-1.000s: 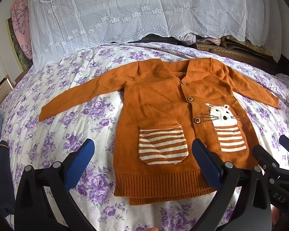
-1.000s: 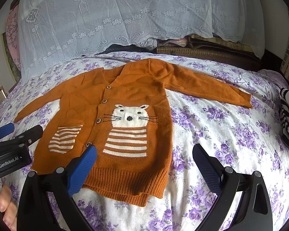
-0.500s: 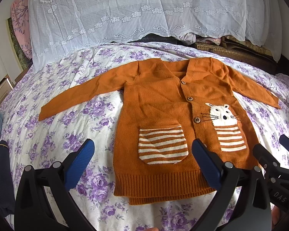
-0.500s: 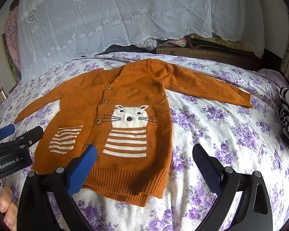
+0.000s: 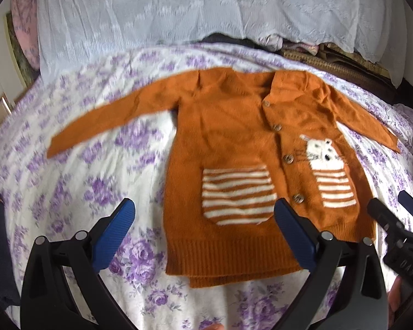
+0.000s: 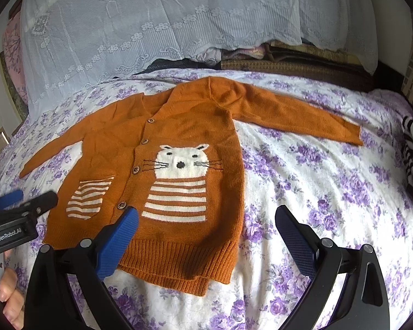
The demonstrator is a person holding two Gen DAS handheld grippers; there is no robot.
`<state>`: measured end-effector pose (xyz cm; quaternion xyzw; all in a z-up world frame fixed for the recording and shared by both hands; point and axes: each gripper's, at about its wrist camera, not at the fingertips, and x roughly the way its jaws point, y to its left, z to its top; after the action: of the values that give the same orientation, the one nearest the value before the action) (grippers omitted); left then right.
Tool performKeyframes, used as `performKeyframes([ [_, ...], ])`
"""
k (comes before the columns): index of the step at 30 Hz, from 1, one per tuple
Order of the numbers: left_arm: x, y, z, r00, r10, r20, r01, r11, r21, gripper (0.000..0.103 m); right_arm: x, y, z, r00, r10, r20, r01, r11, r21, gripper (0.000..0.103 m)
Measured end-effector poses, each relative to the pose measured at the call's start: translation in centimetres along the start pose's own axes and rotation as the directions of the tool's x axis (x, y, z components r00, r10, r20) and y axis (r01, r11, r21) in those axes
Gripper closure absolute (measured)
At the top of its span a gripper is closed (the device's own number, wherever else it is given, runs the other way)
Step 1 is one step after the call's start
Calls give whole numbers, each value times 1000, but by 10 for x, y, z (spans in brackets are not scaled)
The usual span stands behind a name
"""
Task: Fold small clothes
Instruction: 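Grasp the cardigan sleeve cuff with the right gripper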
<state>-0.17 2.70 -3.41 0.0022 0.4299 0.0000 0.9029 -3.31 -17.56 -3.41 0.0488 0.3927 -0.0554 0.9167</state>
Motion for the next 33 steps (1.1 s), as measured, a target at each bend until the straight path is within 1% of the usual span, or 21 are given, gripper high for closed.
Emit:
performKeyframes([
  [3,8,12,-3,999,-25,-48,24,999,-21,4,1,-3,1,999,29,-25,-28,999,32,3],
  [8,23,22,-16,991,-52,-124,53,999,4,4,10,-12,-3,995,92,-33,-90,994,65,3],
  [11,43,32,-22,970,-120,-212,112,993,-45,4,20,-24,-8,984,168,-65,-160,981,111,3],
  [13,50,36,-23,958,-165,-235,150,986,-78,4,26,-38,-12,970,229,-81,-212,962,174,3],
  [14,50,36,-23,956,-176,-233,162,984,-77,4,29,-48,-16,953,296,-68,-273,931,241,3],
  [16,51,34,-24,940,-240,-242,228,971,-77,4,34,-64,-21,911,413,-23,-377,853,361,3],
  [17,51,33,-23,924,-289,-251,274,957,-94,4,37,-73,-24,882,470,9,-429,798,423,3],
  [18,52,32,-25,894,-362,-262,343,932,-118,4,38,-77,-25,870,492,22,-449,776,443,3],
  [19,51,31,-25,877,-401,-265,381,916,-127,4,38,-78,-26,861,508,27,-464,762,451,4],
  [21,48,30,-25,863,-434,-258,415,901,-127,4,37,-78,-26,848,530,-2,-468,751,465,4],
  [22,49,30,-25,857,-445,-259,425,896,-133,4,36,-74,-26,840,542,1,-480,744,465,4],
  [24,53,31,-22,850,-459,-258,431,888,-159,5,39,-68,-29,837,546,-42,-467,752,464,7],
  [25,57,31,-18,848,-462,-259,430,886,-173,5,43,-62,-27,829,556,-61,-472,754,457,17],
  [26,61,32,-13,847,-463,-260,428,885,-182,5,54,-53,-24,796,600,-79,-503,729,465,32],
  [27,65,33,-8,845,-468,-257,430,882,-195,5,63,-48,-23,781,617,-100,-505,717,480,38],
  [28,68,34,-5,847,-469,-251,428,881,-202,8,72,-45,-22,780,614,-121,-490,720,490,48],
  [29,69,35,-2,848,-468,-247,426,881,-207,14,79,-44,-18,790,601,-120,-481,730,485,58],
  [30,69,35,0,856,-456,-241,414,887,-205,19,84,-44,-15,788,604,-118,-484,727,487,65],
  [31,67,36,1,869,-434,-236,395,897,-197,33,89,-48,-15,782,613,-115,-484,713,507,81],
  [32,67,37,2,880,-413,-234,377,908,-183,41,93,-52,-17,775,621,-114,-482,698,530,90],
  [33,66,38,2,889,-396,-230,363,915,-174,53,96,-57,-21,772,625,-121,-474,691,545,93],
])
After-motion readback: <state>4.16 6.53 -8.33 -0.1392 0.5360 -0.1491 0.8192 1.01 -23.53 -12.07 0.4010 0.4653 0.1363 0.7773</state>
